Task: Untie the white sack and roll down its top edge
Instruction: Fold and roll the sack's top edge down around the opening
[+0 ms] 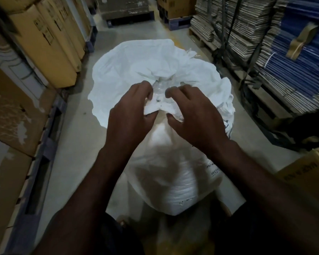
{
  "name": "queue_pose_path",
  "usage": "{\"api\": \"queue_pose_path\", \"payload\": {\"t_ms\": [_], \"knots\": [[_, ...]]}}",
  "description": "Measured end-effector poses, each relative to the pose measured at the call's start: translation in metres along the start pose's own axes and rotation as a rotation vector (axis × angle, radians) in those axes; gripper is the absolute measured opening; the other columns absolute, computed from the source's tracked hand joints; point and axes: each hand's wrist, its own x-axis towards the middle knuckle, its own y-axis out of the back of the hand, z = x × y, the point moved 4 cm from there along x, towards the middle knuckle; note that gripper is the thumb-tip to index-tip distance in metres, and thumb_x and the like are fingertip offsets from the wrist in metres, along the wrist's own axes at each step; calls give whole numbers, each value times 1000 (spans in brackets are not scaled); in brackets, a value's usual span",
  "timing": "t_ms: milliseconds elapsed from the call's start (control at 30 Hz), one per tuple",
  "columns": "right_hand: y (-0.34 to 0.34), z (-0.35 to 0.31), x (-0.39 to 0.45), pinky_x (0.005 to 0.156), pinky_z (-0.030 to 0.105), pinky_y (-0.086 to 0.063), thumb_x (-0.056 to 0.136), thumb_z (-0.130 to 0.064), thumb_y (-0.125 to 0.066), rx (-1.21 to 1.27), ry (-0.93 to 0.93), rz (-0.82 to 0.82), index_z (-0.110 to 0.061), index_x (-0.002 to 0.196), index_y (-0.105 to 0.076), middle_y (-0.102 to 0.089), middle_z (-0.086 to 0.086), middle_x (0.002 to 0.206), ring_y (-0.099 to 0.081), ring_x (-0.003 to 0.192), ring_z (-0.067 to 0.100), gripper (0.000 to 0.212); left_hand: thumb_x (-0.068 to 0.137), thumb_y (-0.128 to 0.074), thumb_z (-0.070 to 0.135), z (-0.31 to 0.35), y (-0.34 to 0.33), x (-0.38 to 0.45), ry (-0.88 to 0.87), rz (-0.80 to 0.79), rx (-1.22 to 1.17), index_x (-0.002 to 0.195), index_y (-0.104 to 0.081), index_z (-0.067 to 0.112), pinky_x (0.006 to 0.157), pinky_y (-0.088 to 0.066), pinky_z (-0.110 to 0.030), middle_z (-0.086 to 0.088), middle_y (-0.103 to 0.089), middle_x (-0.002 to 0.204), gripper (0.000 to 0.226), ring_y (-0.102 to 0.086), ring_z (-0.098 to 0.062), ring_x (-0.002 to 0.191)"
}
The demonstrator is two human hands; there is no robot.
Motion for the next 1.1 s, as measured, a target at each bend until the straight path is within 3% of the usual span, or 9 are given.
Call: {"api": "queue_pose_path", "payload": {"t_ms": [100, 233, 333, 467, 600, 767, 900, 967, 1100], "knots": [[0, 8, -1, 68, 46, -52, 89, -23, -66, -30, -30, 8, -19, 116, -62, -67, 1, 99, -62, 90, 31, 28, 101, -55, 42, 1, -13, -2, -52, -172, 30, 146, -61, 18, 105, -53, -48, -2, -67, 142, 51, -64, -28, 128], [3, 7, 7, 56, 47, -53, 98, -20, -56, -21, -49, 112, -20, 117, -58, -69, 2, 96, -66, 78, 33, 19, 106, -46, 34, 11, -25, -1, -29, -157, 48, 139, -62, 13, 92, -54, -53, -8, -72, 118, 42, -68, -34, 107], [4, 8, 9, 53, 44, -53, 93, -12, -51, -17, -37, 109, -24, 122, -53, -66, 3, 101, -65, 77, 33, 32, 108, -39, 38, 10, -27, 2, -79, -191, -13, 144, -55, 12, 100, -48, -50, -7, -64, 128, 47, -60, -30, 113], [1, 23, 10, 70, 45, -54, 91, -18, -46, 119, -4, -64, -26, 137, -52, -60, 6, 112, -65, 94, 34, 47, 105, -35, 67, -3, -35, -6, 49, -375, -241, 159, -35, 39, 116, -28, -38, 12, -48, 138, 61, -42, -11, 132], [-7, 34, 4, 91, 43, -51, 94, -25, -63, 258, 11, -172, -20, 150, -51, -53, 4, 113, -58, 98, 22, 57, 108, -34, 48, -19, -37, -3, 118, -392, -318, 163, -34, 39, 121, -31, -48, 9, -44, 121, 56, -42, -11, 121], [-11, 49, -7, 92, 33, -49, 92, -52, -60, 371, -50, -348, -30, 160, -38, -43, -5, 113, -53, 99, 15, 75, 106, -67, 36, -28, -40, 1, -43, -395, -87, 165, -36, 26, 115, -30, -42, 4, -50, 119, 68, -50, -21, 118], [-13, 48, -6, 95, 41, -50, 94, -29, -72, 266, 19, -357, -19, 144, -57, -49, 0, 112, -57, 99, 20, 54, 99, -75, 32, -22, -42, 5, -102, -377, 30, 145, -62, 24, 106, -34, -38, 5, -58, 108, 49, -61, -28, 112], [-9, 43, -4, 88, 45, -50, 90, -16, -74, 192, 65, -288, -15, 126, -64, -53, 2, 107, -57, 96, 24, 37, 93, -76, 21, -13, -36, 6, -133, -289, 9, 120, -71, 17, 91, -49, -47, -1, -66, 96, 28, -67, -35, 95], [7, 18, 3, 63, 44, -44, 78, 1, -70, -46, 89, 79, -11, 94, -59, -54, 7, 84, -52, 76, 31, 23, 89, -72, 13, 10, -19, 4, -132, 91, 38, 99, -65, 13, 56, -51, -47, -5, -58, 96, 12, -60, -31, 75]]}}
